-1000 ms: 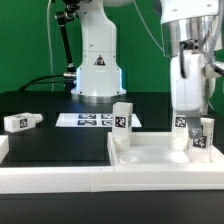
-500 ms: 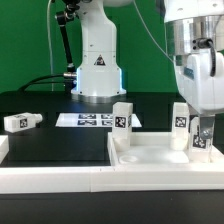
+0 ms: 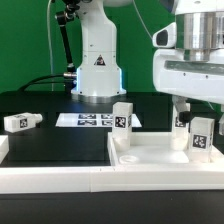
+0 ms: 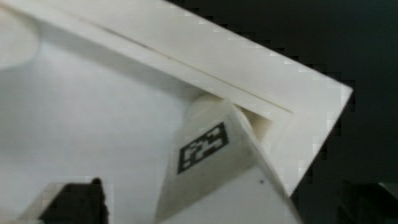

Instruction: Assemble square table

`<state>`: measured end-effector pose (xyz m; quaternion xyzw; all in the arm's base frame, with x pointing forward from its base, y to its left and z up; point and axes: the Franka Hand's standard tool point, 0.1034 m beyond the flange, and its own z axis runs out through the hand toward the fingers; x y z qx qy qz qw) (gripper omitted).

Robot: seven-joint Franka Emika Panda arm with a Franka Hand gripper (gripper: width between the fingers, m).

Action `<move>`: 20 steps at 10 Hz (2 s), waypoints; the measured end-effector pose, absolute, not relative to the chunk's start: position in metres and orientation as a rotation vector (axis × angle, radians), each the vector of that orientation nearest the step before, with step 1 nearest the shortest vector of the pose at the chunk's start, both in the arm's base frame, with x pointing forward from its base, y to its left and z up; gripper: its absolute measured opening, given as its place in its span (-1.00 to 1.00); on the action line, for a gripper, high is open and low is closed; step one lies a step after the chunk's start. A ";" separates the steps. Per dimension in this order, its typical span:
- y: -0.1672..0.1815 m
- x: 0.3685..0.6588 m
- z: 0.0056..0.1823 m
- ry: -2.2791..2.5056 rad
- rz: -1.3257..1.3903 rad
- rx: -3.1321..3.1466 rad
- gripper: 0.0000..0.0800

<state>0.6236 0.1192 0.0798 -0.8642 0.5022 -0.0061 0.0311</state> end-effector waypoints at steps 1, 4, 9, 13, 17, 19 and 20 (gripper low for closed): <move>0.118 0.624 0.080 1.430 -0.025 -2.727 0.62; 0.119 0.624 0.080 1.160 -0.043 -2.869 0.62; 0.113 0.626 0.080 0.839 -0.064 -2.998 0.11; 0.113 0.626 0.080 0.891 -0.064 -2.982 -0.28; 0.111 0.625 0.080 1.438 -0.054 -2.750 -0.28; 0.108 0.626 0.080 1.737 -0.051 -2.532 -0.27; 0.108 0.625 0.080 1.825 -0.046 -2.463 -0.27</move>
Offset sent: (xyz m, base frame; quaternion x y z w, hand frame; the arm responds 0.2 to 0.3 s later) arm 0.0053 0.0086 0.0031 -0.0036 0.0099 -0.2022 0.9793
